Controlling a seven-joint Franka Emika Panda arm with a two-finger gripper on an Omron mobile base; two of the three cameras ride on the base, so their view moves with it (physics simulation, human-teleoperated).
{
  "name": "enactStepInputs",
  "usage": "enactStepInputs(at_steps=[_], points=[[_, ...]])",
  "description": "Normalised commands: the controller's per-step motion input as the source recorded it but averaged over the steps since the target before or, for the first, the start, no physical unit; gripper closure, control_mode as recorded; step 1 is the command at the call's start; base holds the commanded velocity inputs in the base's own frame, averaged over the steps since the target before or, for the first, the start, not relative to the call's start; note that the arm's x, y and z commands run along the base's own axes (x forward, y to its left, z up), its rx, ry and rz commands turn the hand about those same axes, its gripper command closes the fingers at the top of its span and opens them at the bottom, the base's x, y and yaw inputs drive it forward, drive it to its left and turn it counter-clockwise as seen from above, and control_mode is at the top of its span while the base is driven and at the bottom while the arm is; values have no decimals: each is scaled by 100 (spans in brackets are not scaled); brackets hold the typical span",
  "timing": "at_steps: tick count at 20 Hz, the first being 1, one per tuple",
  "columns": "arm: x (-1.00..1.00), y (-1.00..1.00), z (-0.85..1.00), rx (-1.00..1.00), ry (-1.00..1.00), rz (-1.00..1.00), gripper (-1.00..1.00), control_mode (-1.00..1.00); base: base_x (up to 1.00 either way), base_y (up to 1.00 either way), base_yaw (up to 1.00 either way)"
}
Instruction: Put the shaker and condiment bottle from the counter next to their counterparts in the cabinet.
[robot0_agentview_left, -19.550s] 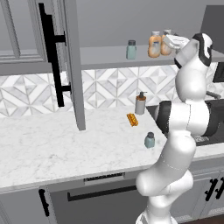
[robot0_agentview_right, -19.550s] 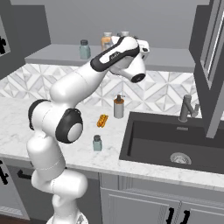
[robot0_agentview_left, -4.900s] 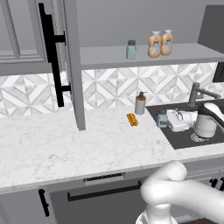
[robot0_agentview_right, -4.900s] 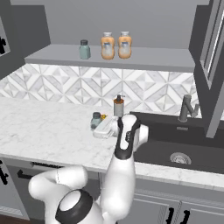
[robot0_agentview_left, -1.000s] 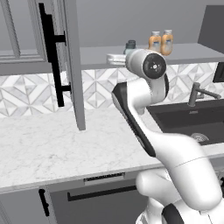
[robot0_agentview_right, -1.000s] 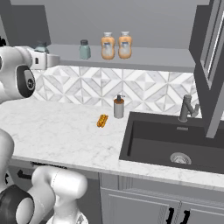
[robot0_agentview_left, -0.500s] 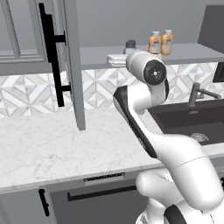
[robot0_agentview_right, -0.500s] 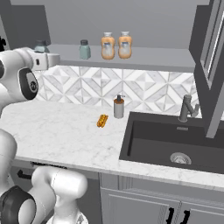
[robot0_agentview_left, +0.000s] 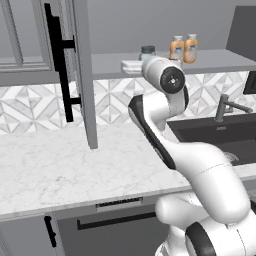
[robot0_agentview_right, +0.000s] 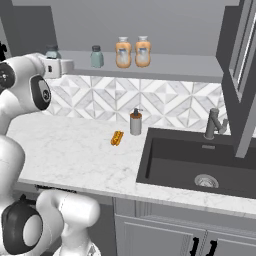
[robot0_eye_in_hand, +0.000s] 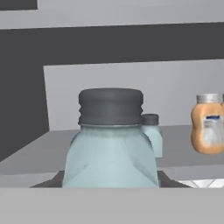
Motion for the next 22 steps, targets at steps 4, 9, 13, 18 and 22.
enactStepInputs(at_steps=[4,9,13,18,22], points=[[26,-4,0,0,0,0,100,-100,0,0,0],[6,-9,0,0,0,0,100,-100,0,0,0],[7,-8,0,0,0,0,100,-100,0,0,0],[18,-5,-12,0,0,0,100,-100,0,0,0],[19,-5,-16,0,0,0,100,-100,0,0,0]])
